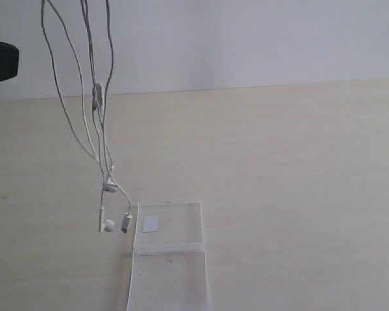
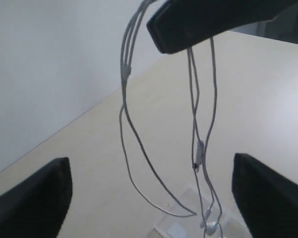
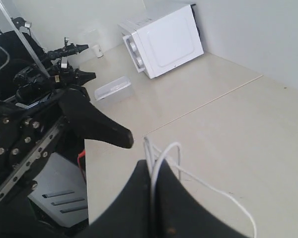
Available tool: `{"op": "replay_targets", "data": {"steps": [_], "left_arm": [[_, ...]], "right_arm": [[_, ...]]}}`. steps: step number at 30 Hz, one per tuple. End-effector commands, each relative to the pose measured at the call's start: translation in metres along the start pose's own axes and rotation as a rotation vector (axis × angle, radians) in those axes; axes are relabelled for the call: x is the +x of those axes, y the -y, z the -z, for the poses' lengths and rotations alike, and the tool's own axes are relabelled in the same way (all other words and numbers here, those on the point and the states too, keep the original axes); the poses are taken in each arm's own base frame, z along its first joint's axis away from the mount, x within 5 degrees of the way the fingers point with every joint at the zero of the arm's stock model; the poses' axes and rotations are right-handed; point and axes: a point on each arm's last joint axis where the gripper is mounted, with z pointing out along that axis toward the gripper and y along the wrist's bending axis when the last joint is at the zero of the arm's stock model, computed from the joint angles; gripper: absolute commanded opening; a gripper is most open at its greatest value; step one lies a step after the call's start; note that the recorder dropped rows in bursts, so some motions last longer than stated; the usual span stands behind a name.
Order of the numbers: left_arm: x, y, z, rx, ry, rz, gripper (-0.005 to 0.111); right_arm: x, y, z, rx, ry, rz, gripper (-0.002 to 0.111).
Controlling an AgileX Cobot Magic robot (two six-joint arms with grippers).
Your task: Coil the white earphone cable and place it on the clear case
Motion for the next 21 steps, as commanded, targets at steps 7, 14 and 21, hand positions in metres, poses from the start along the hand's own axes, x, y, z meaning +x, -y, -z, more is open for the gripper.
{"op": "replay_targets", "data": {"steps": [7, 14, 21], "left_arm": [[-0.008, 0.001, 0.017, -0.073, 0.095, -0.034, 0.084], [-0.004, -0.007, -0.002, -0.073, 0.050, -0.010, 0.084], [0.004, -0.008, -0.023, 0.028, -0.021, 0.074, 0.084]], "right_arm": [[0.000, -0.012, 0.003, -0.092, -0.031, -0.015, 0.000], [-0.005, -0.027, 0.010, -0.170, -0.029, 0.004, 0.000], [-0.018, -0.046, 0.024, -0.186, 0.025, 0.050, 0.000]]}}
